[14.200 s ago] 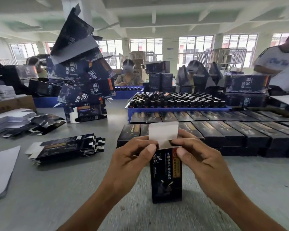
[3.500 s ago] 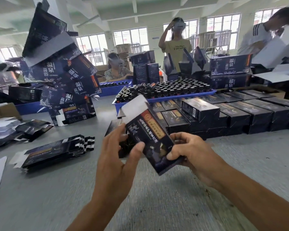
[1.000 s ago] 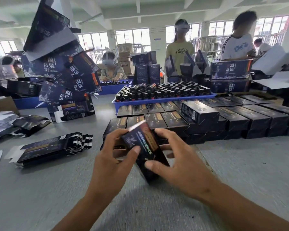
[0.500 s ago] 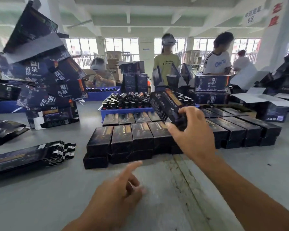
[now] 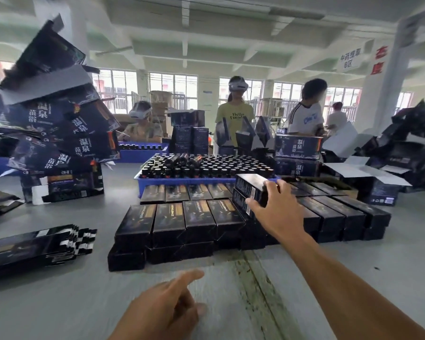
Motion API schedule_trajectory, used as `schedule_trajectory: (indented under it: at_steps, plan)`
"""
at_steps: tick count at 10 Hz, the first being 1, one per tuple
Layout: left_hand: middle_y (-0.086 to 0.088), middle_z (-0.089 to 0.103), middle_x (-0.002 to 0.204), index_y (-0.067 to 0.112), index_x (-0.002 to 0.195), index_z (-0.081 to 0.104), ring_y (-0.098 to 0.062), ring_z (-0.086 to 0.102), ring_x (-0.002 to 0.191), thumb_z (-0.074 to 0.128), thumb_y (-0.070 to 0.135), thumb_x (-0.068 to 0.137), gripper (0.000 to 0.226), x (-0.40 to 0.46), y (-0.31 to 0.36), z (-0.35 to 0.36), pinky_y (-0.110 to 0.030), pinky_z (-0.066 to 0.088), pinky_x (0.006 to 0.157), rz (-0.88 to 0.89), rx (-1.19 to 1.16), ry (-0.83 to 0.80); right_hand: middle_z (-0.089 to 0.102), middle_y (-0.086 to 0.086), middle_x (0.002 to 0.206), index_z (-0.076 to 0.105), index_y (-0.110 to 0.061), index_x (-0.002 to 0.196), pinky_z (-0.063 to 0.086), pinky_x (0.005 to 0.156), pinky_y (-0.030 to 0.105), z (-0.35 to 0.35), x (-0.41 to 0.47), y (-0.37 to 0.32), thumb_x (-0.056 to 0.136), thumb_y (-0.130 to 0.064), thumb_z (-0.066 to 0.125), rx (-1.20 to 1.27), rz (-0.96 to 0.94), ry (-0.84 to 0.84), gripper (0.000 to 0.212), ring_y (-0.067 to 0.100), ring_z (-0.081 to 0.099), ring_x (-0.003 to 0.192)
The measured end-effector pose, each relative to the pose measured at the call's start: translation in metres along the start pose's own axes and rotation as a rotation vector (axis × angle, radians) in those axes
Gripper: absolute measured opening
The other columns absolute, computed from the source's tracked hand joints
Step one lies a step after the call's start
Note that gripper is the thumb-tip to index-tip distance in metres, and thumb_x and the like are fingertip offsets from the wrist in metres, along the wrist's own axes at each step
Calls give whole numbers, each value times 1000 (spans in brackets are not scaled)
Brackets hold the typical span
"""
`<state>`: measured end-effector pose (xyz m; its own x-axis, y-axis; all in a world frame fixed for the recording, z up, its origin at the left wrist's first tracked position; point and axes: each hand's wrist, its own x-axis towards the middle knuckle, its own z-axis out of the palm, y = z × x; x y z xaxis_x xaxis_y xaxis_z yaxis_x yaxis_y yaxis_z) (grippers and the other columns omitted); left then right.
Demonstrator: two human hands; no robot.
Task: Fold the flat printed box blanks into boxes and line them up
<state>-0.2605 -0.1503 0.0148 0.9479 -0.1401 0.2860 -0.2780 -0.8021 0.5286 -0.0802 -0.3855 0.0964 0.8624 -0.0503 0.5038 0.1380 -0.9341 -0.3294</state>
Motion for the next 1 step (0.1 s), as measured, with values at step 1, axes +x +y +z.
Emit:
schedule_trajectory:
  at_steps: [1]
  plan:
    - [28, 62, 98, 70, 119, 25, 16, 55, 96, 55, 67, 88, 43, 0, 2, -2, -3, 42, 85, 15, 9, 1, 20, 10, 165, 35, -27, 151, 29, 114, 54, -9, -18, -7, 87, -71, 54, 63, -36, 138, 80, 33, 26, 148]
